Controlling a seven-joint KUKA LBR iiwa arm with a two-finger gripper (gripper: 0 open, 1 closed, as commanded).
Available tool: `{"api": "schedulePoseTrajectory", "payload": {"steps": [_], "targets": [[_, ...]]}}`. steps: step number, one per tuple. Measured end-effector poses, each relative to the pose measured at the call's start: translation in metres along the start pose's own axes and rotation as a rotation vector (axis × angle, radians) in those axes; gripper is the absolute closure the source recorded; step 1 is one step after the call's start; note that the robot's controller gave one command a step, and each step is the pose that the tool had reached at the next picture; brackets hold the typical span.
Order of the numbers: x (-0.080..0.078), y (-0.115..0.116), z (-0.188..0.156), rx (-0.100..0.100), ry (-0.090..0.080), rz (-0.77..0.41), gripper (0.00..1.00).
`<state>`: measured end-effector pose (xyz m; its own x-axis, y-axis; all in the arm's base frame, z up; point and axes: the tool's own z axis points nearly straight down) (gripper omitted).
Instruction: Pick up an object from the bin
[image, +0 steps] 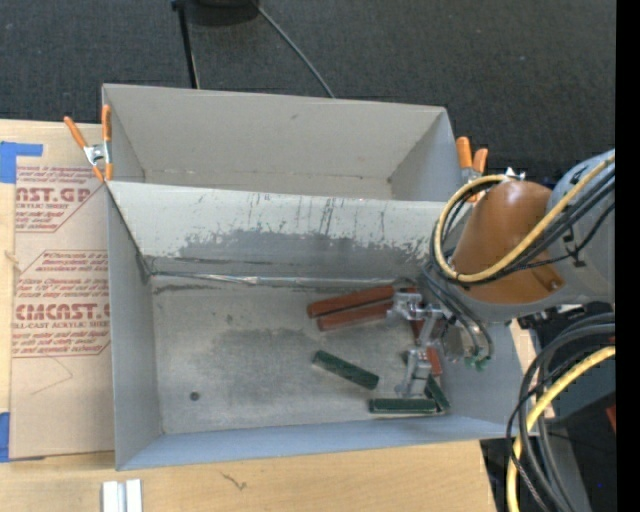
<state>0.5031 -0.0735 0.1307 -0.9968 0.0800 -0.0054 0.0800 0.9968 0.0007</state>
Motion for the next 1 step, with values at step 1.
{"api": "schedulePoseTrajectory", "payload": {"steps": [1], "targets": [[0.0085,-0.0015,0.0269,0.0,0.01,-0.032,0.0]]}}
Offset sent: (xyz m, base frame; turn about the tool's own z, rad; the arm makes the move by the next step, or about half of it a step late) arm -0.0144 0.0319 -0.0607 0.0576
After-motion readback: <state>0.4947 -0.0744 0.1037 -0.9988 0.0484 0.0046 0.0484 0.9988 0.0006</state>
